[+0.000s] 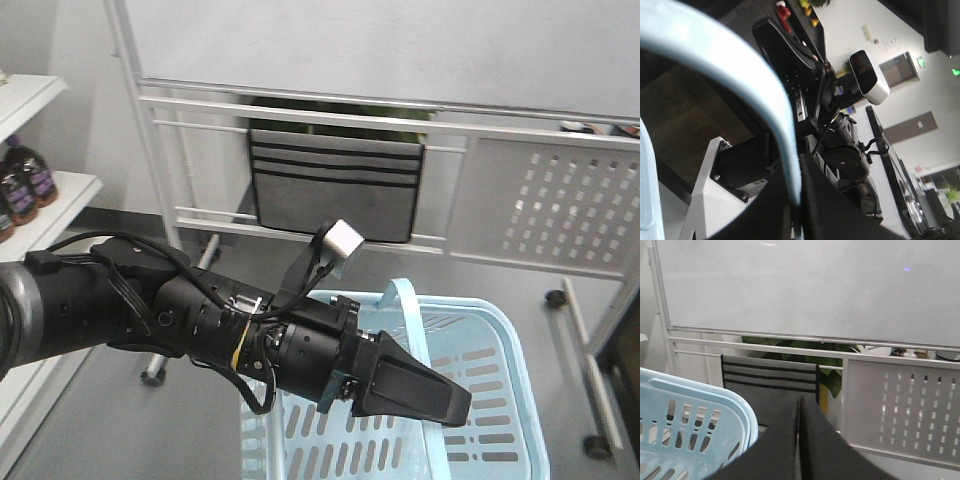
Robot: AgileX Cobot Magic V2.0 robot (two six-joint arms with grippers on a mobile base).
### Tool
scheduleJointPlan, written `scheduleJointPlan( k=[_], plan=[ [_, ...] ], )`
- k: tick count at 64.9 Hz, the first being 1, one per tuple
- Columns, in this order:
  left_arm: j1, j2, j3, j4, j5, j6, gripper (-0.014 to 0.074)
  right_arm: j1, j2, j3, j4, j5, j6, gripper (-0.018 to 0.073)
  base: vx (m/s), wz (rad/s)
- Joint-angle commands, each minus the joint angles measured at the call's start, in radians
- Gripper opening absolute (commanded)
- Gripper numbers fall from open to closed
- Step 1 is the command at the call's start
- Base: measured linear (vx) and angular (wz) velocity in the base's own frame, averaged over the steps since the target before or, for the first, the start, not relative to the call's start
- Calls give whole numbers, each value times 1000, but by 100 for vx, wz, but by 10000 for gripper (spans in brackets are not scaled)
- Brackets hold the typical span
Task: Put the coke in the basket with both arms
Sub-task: 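Hold the basket while driving the base toward the snack shelves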
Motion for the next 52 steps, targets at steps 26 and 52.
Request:
scheduleJointPlan(
  k=[26, 52],
  plan=[
    [-6, -54, -24, -77, -202, 3, -5, -7, -11, 19, -3, -76, -4, -5, 14, 48],
    [-6, -54, -24, -77, -202, 3, -5, -7, -11, 19, -3, -76, -4, -5, 14, 53]
  ],
)
